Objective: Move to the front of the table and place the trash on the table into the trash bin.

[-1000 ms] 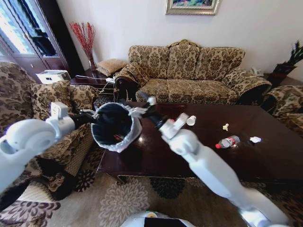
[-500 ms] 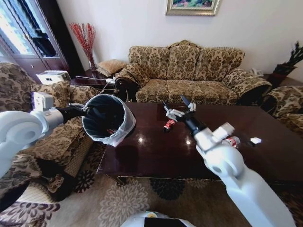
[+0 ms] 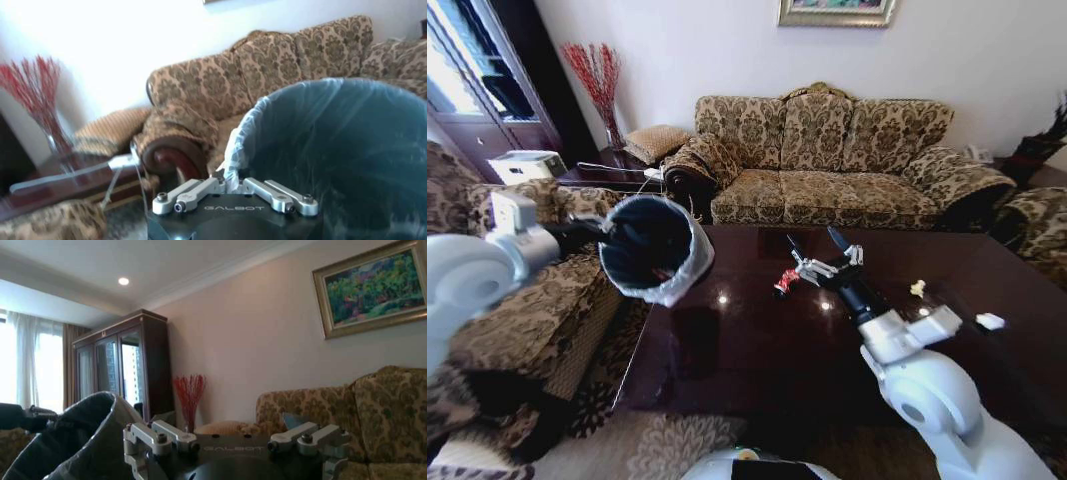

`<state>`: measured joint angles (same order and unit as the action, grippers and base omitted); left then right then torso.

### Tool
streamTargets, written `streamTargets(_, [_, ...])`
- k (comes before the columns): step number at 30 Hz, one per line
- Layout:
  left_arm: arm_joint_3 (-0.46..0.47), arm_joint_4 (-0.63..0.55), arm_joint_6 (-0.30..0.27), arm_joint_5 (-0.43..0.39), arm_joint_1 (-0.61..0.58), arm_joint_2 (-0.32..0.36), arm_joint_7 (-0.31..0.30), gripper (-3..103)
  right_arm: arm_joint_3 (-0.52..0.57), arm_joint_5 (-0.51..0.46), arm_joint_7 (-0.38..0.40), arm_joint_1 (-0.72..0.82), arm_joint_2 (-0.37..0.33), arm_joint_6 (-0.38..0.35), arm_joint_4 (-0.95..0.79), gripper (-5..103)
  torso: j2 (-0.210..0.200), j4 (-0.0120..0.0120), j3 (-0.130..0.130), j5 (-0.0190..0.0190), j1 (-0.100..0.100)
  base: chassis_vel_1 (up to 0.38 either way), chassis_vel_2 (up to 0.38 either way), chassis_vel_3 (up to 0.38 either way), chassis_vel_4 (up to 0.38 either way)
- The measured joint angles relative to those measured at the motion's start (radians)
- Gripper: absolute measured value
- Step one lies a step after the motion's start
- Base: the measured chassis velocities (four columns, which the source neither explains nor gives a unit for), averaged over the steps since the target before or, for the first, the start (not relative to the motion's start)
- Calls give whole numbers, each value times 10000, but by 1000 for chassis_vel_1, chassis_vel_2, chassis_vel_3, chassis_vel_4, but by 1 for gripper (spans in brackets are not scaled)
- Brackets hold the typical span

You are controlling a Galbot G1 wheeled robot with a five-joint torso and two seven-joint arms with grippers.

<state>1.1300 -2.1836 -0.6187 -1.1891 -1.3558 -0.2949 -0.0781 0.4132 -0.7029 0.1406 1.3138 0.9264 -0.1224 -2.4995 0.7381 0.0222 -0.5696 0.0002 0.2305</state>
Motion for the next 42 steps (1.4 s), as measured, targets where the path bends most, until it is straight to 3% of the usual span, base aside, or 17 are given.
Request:
streamTargets(3, [13,-248,276,1353,-55,-136,153,1,64,219,17,356,209,12,0,100,0,5,4,-4,-12,0,0,0,0])
streamTargets(6, [-3,-303,550,1554,-80,-155,301,1,251,287,16,632,267,9,-47,100,6,11,15,-1,-32,18,-13,-6,21])
streamTargets(14, [-93,-86,822,1225,-90,-167,566,1,325,368,-39,870,367,0,-60,100,54,13,-12,-4,7,19,-17,-12,16])
streamTargets(30, [-193,-293,516,592,-204,-500,556,1,343,459,-54,1050,508,115,-21,100,874,8,-479,0,345,0,0,0,0])
streamTargets(42, [-297,-412,430,563,-311,-736,532,1,323,564,-48,1163,566,138,-12,100,1416,10,-778,-4,584,0,0,0,0])
